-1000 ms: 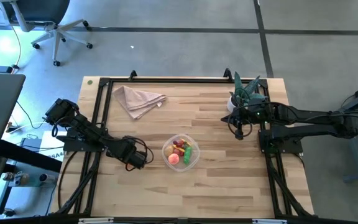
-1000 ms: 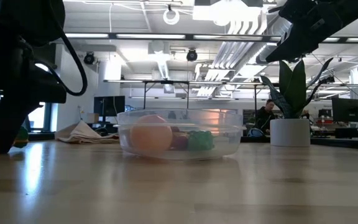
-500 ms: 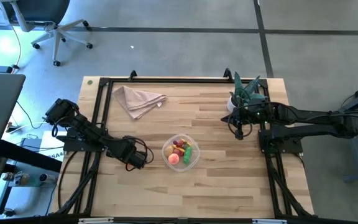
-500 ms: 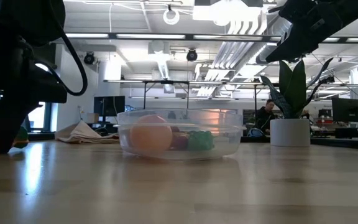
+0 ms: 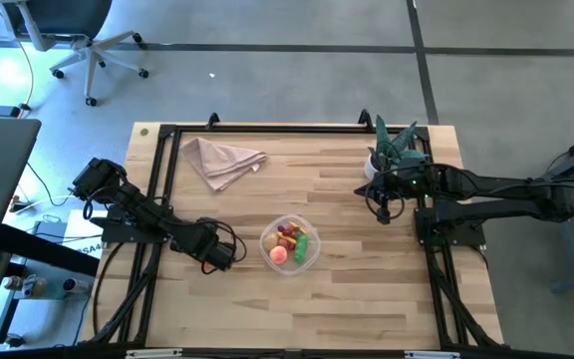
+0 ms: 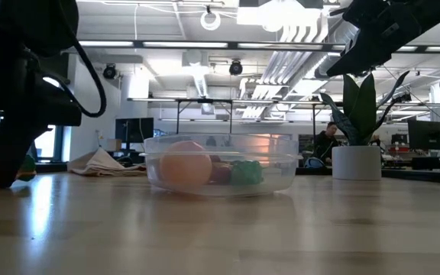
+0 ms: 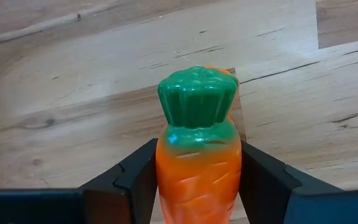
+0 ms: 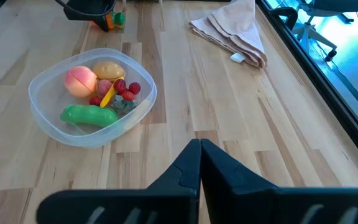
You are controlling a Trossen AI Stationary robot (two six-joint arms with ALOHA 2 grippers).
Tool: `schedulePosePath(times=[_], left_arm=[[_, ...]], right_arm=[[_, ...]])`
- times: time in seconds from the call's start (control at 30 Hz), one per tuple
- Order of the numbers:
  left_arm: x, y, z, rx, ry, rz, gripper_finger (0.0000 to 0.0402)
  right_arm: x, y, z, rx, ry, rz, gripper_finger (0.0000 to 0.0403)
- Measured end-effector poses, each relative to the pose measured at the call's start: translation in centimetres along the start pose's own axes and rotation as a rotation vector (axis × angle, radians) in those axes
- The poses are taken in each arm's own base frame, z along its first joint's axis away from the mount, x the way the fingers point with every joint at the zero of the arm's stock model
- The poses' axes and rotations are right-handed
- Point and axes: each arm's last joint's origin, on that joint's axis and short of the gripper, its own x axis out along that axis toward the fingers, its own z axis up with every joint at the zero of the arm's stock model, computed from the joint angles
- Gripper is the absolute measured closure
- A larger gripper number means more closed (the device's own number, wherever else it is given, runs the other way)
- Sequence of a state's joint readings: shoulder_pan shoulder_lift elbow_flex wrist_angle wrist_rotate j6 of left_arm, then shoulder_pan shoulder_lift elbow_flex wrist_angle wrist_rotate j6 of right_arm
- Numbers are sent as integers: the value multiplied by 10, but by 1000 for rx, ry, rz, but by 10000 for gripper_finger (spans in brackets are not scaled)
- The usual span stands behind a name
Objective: Pick and placing Produce into tupperware
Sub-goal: Put the carrot into the transparent bin
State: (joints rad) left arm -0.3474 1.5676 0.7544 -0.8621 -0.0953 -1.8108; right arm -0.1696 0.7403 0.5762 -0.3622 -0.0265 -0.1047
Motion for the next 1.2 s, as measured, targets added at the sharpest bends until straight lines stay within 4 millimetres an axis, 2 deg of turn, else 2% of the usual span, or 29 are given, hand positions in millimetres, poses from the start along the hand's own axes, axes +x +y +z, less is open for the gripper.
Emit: schedulePosePath(times=[0.13,0.37,0.57,0.73,0.8,0.97,1.2], left_arm=[[-11,5,4,13,-39,-39,221],[-76,4,14,64,-148,-175,221],[-132,-19,18,224,-280,-333,221],[-158,-52,26,375,-375,-354,221],[-162,-70,30,417,-398,-343,221],[-155,-118,35,526,-421,-326,221],[-120,-179,27,589,-384,-294,221]], right_arm=[[0,0,0,0,0,1,403],[0,0,0,-1,0,0,403],[0,0,0,0,-1,0,403],[0,0,0,0,0,0,403],[0,0,0,0,0,1,403],[0,0,0,0,0,1,403],[0,0,0,0,0,1,403]])
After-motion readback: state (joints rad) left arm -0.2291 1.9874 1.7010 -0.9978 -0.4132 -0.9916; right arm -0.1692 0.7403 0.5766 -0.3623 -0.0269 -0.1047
